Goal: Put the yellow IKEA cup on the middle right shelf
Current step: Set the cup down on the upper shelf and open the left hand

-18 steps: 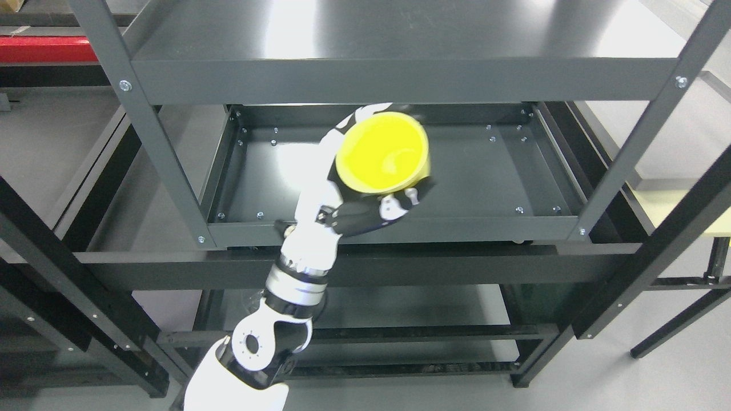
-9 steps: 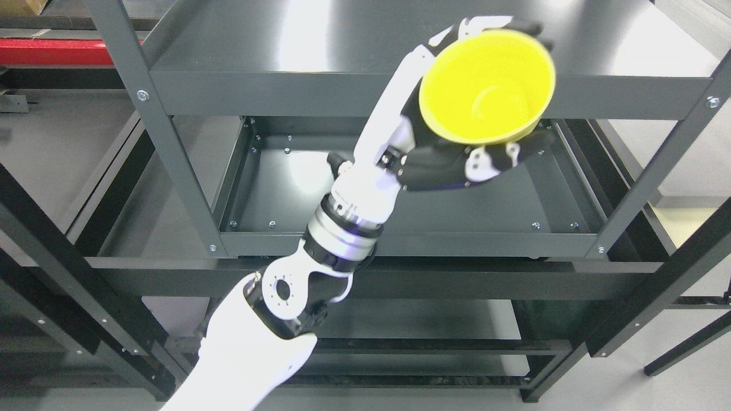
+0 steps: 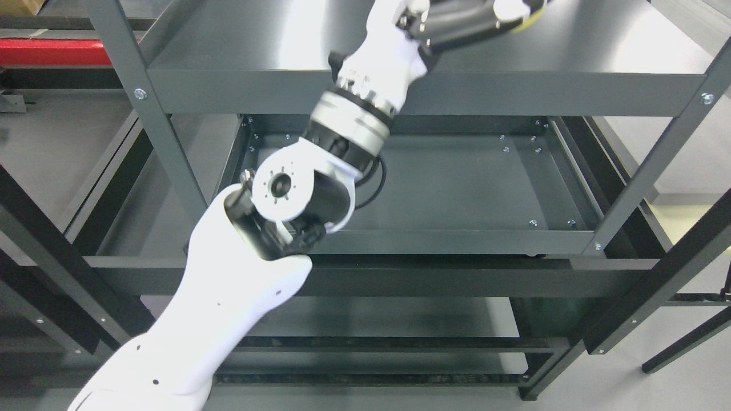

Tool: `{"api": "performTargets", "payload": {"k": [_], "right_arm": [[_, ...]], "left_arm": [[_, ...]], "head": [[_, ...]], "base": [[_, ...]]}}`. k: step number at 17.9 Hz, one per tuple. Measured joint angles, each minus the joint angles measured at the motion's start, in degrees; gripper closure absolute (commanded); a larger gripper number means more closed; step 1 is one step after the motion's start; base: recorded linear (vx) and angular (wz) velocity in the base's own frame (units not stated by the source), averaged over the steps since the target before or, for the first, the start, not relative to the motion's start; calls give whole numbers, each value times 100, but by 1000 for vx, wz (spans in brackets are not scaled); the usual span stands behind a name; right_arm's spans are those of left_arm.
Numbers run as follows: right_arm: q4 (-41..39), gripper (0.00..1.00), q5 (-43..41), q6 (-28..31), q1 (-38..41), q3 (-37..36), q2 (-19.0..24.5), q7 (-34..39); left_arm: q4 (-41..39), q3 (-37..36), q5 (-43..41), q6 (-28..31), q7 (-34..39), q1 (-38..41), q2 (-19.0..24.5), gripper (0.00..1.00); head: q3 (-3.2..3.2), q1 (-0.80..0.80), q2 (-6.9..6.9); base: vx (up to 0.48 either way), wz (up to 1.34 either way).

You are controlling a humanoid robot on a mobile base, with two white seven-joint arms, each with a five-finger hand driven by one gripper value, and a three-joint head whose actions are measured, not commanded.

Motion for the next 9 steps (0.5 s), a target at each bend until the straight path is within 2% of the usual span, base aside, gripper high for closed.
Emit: {"api": "performTargets", "payload": {"k": [2, 5, 7, 9], "right_arm": [[0, 1, 0, 0, 0, 0, 0, 9], [0, 1, 0, 0, 0, 0, 0, 14], [0, 0, 0, 0, 0, 0, 0, 14], [0, 1, 0, 0, -1, 0, 0, 14]], "left_arm": [[162, 127, 148, 613, 73, -266, 0, 100], [490, 311, 275, 1220, 132, -558, 0, 97], [774, 433, 297, 1444, 153, -697, 0, 88], [1032, 538, 273, 1554, 166, -774, 0, 69]], "head": [[0, 0, 0], [0, 0, 0], [0, 0, 0], [0, 0, 0]], "base": [[0, 0], [0, 0], [0, 0], [0, 0]]}}
